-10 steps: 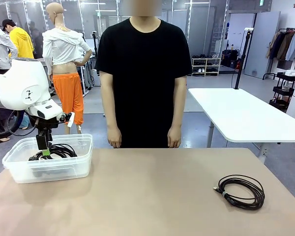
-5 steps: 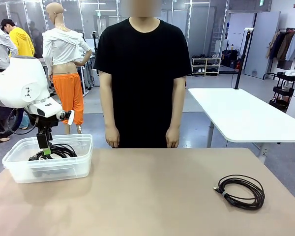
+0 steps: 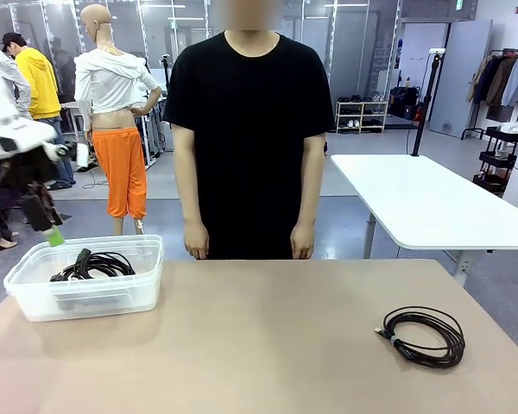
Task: Organize and store the cables.
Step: Place the USB Extension Cable into the Organizing box.
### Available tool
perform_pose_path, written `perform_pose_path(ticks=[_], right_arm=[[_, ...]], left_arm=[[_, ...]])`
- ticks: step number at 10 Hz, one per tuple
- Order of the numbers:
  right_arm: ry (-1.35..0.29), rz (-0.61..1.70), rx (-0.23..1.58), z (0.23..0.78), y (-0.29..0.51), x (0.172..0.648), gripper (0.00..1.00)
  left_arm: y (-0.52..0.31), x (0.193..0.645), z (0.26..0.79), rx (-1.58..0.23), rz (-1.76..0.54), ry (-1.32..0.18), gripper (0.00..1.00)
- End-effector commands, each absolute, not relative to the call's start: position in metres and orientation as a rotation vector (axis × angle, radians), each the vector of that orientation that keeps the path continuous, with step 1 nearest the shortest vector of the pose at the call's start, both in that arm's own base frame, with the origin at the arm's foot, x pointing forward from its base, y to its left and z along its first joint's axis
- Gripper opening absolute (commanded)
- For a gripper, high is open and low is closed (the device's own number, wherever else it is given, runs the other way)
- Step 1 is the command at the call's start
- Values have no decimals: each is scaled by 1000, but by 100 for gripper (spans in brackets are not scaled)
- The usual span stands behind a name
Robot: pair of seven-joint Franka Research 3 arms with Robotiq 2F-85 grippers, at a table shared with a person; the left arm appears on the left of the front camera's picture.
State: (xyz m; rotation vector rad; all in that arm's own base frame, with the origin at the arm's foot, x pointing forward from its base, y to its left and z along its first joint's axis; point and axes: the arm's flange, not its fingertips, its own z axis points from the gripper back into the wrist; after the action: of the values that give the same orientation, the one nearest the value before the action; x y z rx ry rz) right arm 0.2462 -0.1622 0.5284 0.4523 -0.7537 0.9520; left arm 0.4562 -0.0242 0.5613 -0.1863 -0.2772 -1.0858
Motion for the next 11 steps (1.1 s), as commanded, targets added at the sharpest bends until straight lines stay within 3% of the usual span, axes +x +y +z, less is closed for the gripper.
perform_pose_path(ticks=[1,4,7,8,11], right_arm=[[-642,915,473,548,-145,256,100],[-582,842,424,564,-119,271,100],[-603,864,437,563,-120,272,100],[-603,864,437,563,-120,272,100],[-603,864,437,563,-120,272,100]], left_arm=[[1,398,554,-295,-1060,-439,100],[19,341,535,-334,-999,-559,100],[27,329,518,-281,-1087,-709,100],[29,330,531,-316,-1005,-573,100],[29,330,531,-316,-1005,-573,100]])
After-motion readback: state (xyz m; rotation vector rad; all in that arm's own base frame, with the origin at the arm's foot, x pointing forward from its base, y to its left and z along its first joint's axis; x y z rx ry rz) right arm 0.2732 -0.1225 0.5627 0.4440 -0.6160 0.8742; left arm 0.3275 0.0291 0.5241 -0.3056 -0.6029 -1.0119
